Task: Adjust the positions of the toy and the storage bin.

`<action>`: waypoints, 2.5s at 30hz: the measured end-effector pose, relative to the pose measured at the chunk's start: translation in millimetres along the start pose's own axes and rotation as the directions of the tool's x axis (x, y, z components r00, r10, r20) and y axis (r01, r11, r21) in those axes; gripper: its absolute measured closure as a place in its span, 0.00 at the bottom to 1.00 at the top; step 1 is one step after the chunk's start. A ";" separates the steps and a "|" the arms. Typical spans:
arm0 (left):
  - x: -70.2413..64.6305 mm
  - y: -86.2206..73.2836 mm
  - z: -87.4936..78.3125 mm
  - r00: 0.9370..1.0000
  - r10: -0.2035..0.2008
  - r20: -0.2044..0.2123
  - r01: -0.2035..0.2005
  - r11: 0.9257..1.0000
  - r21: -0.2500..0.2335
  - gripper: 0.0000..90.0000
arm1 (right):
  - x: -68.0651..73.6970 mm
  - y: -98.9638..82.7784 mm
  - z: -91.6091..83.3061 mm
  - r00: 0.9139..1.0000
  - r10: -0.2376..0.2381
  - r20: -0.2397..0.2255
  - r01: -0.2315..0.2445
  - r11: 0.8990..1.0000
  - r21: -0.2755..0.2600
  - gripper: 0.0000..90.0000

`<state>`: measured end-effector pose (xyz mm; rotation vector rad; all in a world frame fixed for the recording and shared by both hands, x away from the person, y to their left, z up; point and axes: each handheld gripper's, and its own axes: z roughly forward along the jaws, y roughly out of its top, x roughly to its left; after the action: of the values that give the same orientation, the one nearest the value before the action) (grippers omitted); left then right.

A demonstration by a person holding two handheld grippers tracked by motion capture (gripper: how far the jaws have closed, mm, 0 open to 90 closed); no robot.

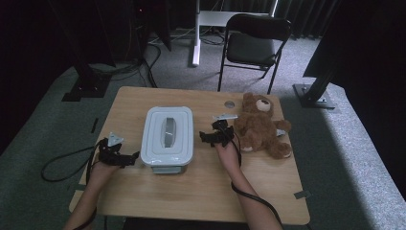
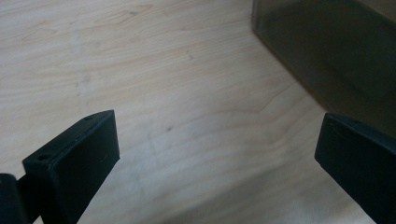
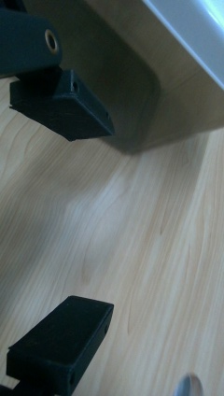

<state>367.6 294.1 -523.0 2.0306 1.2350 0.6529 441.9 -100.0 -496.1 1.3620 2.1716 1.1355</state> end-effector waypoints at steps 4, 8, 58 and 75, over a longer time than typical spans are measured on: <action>-3.2 7.7 8.0 1.000 0.005 0.021 -0.005 1.000 -0.003 0.01 | 2.9 -5.7 11.5 1.000 0.013 -0.019 -0.013 1.000 0.006 0.14; -7.9 14.1 13.0 0.999 0.020 0.043 -0.019 1.000 -0.015 0.01 | 6.4 -8.2 17.1 0.999 -0.006 -0.037 0.006 1.000 0.009 0.14; -94.3 13.2 -16.2 0.983 0.130 0.132 -0.131 0.991 -0.004 0.01 | -6.0 -38.5 -12.4 0.963 -0.085 -0.258 0.104 0.992 0.064 0.16; -112.8 5.3 -15.1 0.967 0.130 0.217 -0.123 0.991 -0.045 0.01 | -19.9 -60.8 -41.1 0.968 -0.144 -0.207 0.148 0.989 0.003 0.14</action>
<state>311.7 195.0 -517.5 2.1050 0.9676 0.4866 389.0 -149.2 -519.8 1.1120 2.3878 1.2499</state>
